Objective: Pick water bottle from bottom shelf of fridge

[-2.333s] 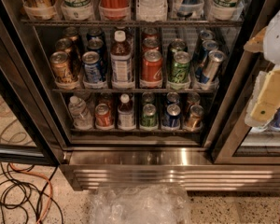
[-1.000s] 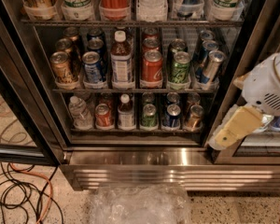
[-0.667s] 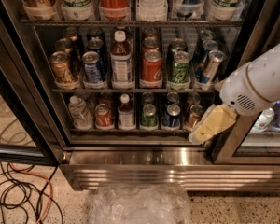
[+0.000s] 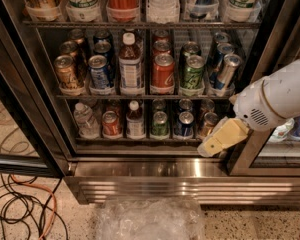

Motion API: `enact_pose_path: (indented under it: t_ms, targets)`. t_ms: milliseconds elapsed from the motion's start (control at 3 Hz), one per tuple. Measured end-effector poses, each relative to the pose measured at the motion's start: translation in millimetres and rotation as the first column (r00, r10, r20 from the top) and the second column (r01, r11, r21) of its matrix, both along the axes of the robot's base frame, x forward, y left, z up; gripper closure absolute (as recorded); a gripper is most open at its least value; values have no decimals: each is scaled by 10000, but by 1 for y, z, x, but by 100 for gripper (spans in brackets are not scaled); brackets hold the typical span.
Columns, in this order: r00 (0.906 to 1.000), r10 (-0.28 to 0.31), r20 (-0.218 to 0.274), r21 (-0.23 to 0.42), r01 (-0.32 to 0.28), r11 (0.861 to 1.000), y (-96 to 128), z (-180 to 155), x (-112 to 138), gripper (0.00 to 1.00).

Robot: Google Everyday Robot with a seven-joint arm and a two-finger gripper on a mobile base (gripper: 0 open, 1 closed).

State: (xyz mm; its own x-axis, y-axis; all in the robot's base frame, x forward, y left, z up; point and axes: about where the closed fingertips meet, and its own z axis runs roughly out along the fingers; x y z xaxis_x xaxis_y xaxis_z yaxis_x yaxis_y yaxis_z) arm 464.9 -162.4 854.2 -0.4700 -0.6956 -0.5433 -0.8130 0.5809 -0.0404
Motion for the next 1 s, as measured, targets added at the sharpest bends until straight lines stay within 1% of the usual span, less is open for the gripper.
enact_pose_path:
  t_ms: [333, 667, 1000]
  targets:
    - [9997, -233, 72, 1071, 224, 9940, 30, -31, -1, 0]
    - [9980, -104, 625, 2038, -25, 9790, 73, -60, 5, 0]
    - [9905, -402, 1318, 2134, 112, 9769, 78, -51, 22, 0]
